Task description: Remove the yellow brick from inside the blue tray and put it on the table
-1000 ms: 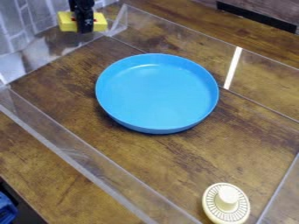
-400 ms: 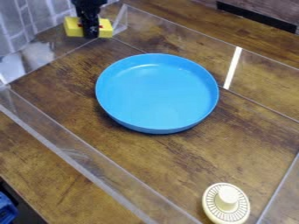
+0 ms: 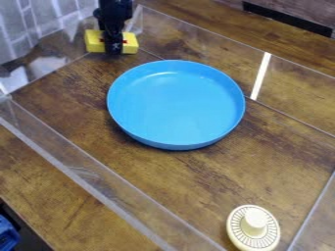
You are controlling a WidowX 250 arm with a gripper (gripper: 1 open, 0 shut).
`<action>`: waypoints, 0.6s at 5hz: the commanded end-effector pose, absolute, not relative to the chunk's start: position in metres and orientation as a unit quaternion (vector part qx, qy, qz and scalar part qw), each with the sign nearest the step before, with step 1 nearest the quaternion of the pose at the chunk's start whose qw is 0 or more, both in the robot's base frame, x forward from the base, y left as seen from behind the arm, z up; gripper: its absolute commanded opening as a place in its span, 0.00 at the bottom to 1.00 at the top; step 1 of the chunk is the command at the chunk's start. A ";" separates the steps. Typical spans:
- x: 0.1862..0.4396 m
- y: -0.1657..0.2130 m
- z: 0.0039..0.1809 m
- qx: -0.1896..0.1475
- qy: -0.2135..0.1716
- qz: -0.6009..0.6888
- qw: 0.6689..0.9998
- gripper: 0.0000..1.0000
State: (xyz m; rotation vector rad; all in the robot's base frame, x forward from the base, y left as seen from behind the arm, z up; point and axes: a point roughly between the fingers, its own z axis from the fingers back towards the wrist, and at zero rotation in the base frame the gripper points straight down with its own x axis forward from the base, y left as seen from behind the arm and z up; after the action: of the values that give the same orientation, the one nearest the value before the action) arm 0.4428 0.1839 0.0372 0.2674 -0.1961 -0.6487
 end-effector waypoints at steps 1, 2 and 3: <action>0.444 0.193 0.044 0.145 -0.115 -0.325 0.927 1.00; 0.442 0.196 0.042 0.143 -0.117 -0.330 0.926 1.00; 0.439 0.198 0.038 0.142 -0.119 -0.335 0.924 1.00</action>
State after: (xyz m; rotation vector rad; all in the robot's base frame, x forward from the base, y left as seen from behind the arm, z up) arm 0.4428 0.1840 0.0284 0.2706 -0.2354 -0.7056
